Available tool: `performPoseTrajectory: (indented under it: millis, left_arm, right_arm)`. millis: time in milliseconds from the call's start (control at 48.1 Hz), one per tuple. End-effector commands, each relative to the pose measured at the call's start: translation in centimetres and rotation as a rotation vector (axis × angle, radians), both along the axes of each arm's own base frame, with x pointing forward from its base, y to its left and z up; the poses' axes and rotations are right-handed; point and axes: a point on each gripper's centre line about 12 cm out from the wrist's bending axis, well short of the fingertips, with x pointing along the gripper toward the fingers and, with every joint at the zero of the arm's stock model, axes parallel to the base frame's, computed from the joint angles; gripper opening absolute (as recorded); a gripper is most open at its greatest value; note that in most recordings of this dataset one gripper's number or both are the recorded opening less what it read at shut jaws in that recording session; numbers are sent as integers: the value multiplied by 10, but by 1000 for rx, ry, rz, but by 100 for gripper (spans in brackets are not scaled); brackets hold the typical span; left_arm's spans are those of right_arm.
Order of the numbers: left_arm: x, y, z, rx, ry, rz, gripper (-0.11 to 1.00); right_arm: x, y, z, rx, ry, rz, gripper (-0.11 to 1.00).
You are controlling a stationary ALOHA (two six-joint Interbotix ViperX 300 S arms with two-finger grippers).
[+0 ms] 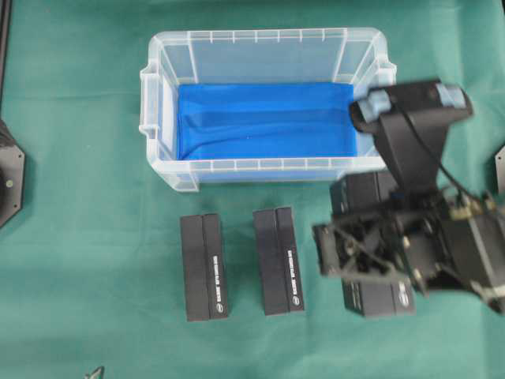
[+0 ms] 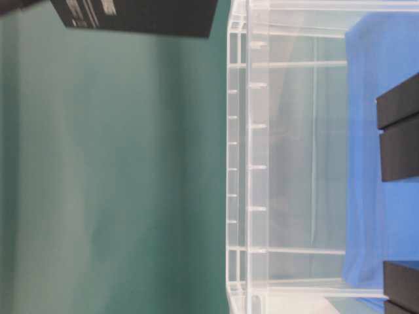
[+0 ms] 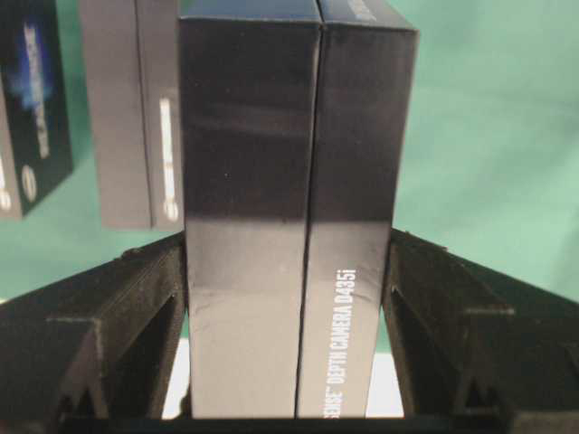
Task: Take the box out of the case with the right arm.
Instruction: 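Carry the box toward the viewer, right of the other boxes, then lower the box onto the cloth in line with the others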
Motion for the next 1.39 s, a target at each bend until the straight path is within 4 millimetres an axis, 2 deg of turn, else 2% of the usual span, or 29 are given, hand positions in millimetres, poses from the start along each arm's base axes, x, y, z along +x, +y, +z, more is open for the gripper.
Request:
performPoseTrajectory:
  millis: [0,458,728,978,1373]
  left_arm:
    - [1,0,5,0,-17,-3,0]
    - [1,0,5,0,-17,-3,0]
    - [1,0,5,0,-17,-3,0]
    - [1,0,5,0,-17,-1,0]
    - [1,0,4,0,-15,0,0]
  right_arm:
    - [-9,3,21,23,-58,1,65]
    - [-13,1,19,7,-21,-10,65]
    - [-11,0,3,4,-8,-14,65]
    - [-6,2,-29,33,-1,-12,65]
    - [-8,4,-93,66,14,-39,65]
